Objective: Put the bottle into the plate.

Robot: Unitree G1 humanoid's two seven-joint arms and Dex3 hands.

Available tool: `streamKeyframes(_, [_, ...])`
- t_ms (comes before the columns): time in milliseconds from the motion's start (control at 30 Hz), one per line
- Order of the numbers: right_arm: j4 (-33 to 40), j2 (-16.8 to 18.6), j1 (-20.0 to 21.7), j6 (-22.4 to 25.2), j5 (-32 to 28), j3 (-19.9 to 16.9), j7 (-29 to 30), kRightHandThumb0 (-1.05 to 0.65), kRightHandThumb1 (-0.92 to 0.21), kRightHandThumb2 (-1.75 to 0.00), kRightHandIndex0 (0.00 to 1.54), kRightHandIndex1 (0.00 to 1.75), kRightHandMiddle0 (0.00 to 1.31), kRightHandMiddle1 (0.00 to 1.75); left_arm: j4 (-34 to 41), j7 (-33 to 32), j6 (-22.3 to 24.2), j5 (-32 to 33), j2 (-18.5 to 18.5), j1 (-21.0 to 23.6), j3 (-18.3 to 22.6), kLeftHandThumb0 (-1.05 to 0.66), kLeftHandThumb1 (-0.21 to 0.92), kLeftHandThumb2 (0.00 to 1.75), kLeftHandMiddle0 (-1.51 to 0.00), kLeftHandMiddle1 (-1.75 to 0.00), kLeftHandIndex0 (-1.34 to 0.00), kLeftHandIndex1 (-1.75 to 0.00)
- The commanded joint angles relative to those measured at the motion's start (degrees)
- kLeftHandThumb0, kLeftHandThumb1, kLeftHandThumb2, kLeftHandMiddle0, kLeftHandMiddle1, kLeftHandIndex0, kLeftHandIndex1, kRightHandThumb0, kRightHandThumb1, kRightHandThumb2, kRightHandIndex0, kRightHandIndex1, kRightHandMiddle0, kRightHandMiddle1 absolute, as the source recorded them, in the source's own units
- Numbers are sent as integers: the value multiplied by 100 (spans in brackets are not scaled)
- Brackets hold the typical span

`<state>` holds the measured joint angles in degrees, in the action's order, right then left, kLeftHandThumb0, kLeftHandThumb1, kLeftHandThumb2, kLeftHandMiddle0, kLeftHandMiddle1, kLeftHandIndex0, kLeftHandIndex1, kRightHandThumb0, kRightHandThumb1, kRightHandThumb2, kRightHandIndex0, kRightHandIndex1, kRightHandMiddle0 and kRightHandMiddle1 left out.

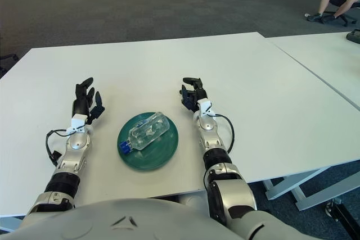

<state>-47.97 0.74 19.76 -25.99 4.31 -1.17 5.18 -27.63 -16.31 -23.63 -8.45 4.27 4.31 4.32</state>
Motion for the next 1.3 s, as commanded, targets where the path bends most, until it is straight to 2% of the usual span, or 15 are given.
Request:
streamKeyframes(0, [-205,-51,2,-539,129,16,178,-60,-92,-61,36,90,5,120,65,8,57,-12,36,64,25,-75,92,86,-38,0,0,-78])
streamKeyframes(233, [-975,-139,75,-1509,209,-24,359,-60,-92,-56,34,88,4,122,101,44,20,-4,37,59,8,-76,92,86,-38,0,0,-78])
streamKeyframes(667, [-1647,-110,231,-2577,209,-153,675,-55,-92,-57,36,84,1,122,99,142,-64,7,51,82,-9,-74,92,85,-39,0,0,-78])
streamKeyframes(800, [-1798,-83,263,-2927,310,-163,967,-54,-92,-59,40,84,2,121,87,195,-42,11,65,116,-18,-74,92,85,-40,-1,0,-79])
streamKeyframes(1267, [-2045,-53,362,-3032,246,-181,1080,-57,-92,-65,44,84,4,119,135,384,57,44,77,139,-22,-72,92,85,-39,0,0,-80])
